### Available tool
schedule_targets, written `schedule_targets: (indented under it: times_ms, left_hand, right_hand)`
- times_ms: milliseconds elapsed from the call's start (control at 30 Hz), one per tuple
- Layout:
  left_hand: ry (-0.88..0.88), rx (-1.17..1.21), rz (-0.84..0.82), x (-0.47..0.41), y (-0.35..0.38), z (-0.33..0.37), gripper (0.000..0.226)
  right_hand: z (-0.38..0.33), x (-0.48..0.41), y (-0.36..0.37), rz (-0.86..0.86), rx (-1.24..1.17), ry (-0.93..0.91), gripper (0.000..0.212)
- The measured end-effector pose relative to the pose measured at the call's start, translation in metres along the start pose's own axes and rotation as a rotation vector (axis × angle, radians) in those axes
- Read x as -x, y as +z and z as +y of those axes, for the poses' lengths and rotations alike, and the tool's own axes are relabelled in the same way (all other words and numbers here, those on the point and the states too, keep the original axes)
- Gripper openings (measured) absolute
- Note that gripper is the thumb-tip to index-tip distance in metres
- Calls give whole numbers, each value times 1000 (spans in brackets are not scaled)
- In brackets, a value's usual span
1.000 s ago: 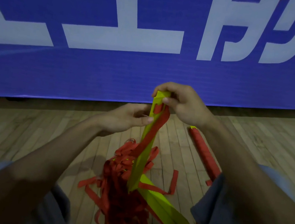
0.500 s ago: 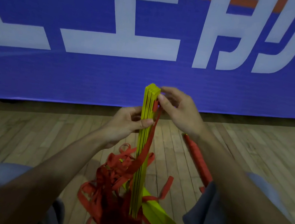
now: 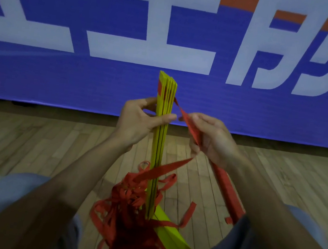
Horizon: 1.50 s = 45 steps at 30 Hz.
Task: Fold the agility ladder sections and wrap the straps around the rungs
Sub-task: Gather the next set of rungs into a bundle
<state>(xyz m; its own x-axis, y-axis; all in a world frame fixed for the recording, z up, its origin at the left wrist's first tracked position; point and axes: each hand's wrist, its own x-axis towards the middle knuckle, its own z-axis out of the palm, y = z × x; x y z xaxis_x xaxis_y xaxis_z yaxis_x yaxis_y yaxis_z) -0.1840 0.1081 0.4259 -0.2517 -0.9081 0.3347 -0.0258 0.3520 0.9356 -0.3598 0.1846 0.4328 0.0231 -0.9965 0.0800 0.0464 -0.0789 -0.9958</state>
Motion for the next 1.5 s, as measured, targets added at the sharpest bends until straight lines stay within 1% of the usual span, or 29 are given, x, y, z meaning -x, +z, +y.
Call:
schedule_targets:
  times_ms: [67, 133, 167, 233, 300, 333, 367, 433, 467, 533, 633, 667, 733, 800, 867, 900, 933, 1000, 1067, 1133, 1167, 1267, 1300, 1367, 1400, 1433, 1467, 1500]
  left_hand:
    - [19, 47, 98, -5, -8, 6, 26]
    - [32, 97, 158, -9, -14, 12, 23]
    - [32, 114, 168, -10, -16, 14, 22]
    - [25, 139, 166, -10, -17, 16, 20]
    - [17, 154, 164, -10, -13, 16, 17]
    - [12, 162, 168, -9, -11, 16, 17]
    - [3, 174, 169, -9, -9, 15, 18]
    - [-25, 199, 158, -10, -6, 12, 23]
    - [-38, 211, 153, -10, -5, 11, 27]
    - [-65, 212, 128, -10, -3, 10, 31]
    - [-62, 217, 27, -8, 2, 13, 20]
    - [-60, 221, -1, -7, 5, 13, 23]
    - [-64, 216, -35, -5, 8, 11, 35]
    - [-78, 189, -90, -3, 9, 7, 47]
    - [-116, 128, -187, 2, 11, 4, 60]
    - [-147, 101, -255, 5, 13, 1, 62]
    - [-177, 69, -340, 9, 15, -1, 62]
    - [-219, -26, -526, 19, 22, -5, 58]
    - [-262, -97, -691, 28, 30, -9, 57]
    - [-294, -132, -821, 37, 39, -11, 53]
    - [-305, -140, -849, 40, 43, -11, 48]
    - [-308, -119, -808, 46, 52, -15, 38]
    - [-305, -97, -792, 47, 55, -16, 37]
    - [-299, -52, -763, 50, 59, -18, 42]
    - [-300, -28, -754, 51, 61, -19, 48]
    - [-295, -12, -741, 51, 63, -19, 50]
    - [-278, 2, -716, 51, 64, -18, 45]
    - [-263, 15, -681, 49, 65, -16, 35]
  right_hand:
    - [5, 3, -2, -95, 293, 60, 46]
    - [16, 6, 0, -164, 621, 139, 42]
    - [23, 6, 4, -175, 729, 170, 43]
    - [38, 3, 11, -146, 792, 182, 54]
    - [47, -2, 20, -135, 762, 114, 65]
    - [51, -4, 23, -146, 756, 80, 68]
    - [54, -6, 26, -156, 762, 58, 63]
    - [54, -6, 34, -169, 796, 44, 34]
    - [54, -6, 37, -166, 813, 38, 25]
    - [52, -4, 40, -126, 817, 12, 24]
    - [46, -1, 36, -49, 805, -15, 28]
    - [44, 0, 33, -33, 799, -40, 28]
    - [38, 1, 28, 12, 743, -99, 27]
    - [30, 1, 19, 95, 696, -160, 26]
    - [19, 2, 11, 175, 660, -215, 25]
    - [13, 4, 7, 215, 618, -234, 23]
    - [8, 5, 2, 261, 557, -244, 23]
    - [0, 5, -9, 376, 450, -253, 32]
    - [-5, 4, -19, 477, 406, -262, 40]
    - [-11, 5, -29, 552, 365, -269, 44]
    - [-14, 6, -33, 584, 331, -279, 44]
    - [-19, 8, -45, 658, 236, -310, 36]
    - [-18, 7, -47, 679, 233, -307, 37]
    - [-17, 8, -49, 689, 252, -286, 44]
    - [-16, 8, -48, 681, 260, -277, 43]
    - [-16, 8, -46, 658, 248, -280, 38]
    - [-17, 9, -43, 626, 218, -284, 31]
    - [-18, 9, -41, 599, 183, -280, 23]
